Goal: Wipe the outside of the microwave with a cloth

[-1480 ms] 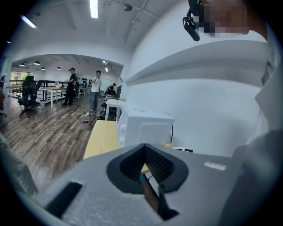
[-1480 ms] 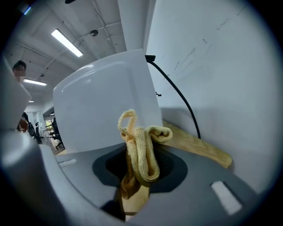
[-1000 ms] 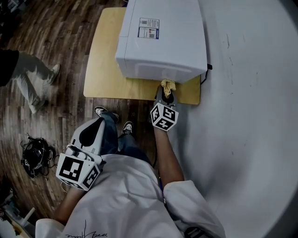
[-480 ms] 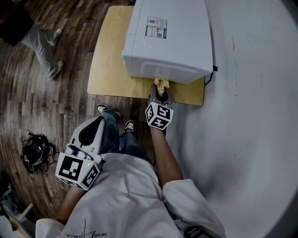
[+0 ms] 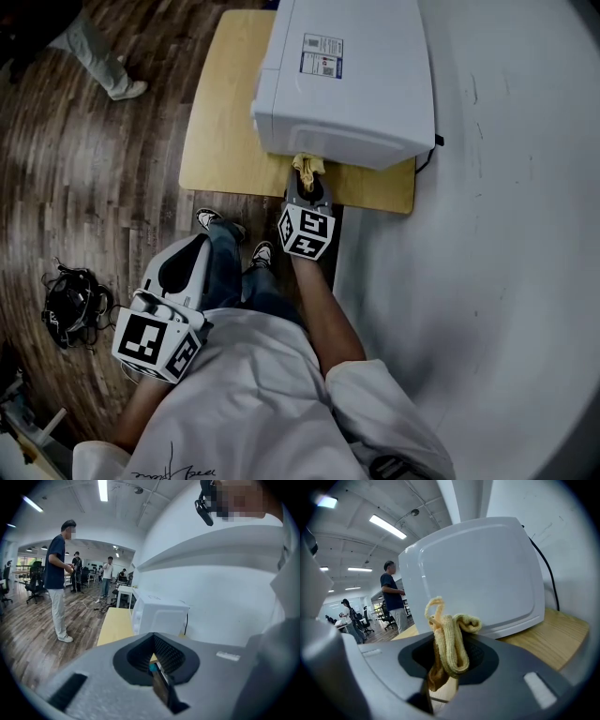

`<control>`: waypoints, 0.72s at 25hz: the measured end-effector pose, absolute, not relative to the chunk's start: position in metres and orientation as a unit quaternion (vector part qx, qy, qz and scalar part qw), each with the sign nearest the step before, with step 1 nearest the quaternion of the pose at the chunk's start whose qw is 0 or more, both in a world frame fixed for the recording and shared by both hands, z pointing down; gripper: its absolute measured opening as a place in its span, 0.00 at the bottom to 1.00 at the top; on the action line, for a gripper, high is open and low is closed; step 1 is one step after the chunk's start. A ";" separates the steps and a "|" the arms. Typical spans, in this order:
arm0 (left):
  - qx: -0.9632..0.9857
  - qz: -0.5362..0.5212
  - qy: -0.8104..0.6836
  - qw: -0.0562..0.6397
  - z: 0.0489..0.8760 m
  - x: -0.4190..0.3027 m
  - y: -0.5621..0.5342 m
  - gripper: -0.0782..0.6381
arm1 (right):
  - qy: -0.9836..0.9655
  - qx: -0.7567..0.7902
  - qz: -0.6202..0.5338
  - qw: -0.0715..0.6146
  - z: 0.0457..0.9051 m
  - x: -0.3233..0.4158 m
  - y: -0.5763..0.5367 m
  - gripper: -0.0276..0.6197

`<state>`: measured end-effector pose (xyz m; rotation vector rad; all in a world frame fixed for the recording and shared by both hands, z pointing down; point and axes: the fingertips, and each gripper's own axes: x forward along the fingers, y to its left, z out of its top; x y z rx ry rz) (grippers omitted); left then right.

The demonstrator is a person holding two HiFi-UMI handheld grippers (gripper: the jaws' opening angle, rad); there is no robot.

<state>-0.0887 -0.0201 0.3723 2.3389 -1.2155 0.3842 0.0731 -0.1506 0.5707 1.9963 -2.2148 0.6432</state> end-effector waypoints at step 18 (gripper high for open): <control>0.843 0.131 -0.460 0.247 0.376 -0.126 -0.034 0.10 | -0.781 0.578 0.229 0.060 0.573 -0.016 -0.163 0.23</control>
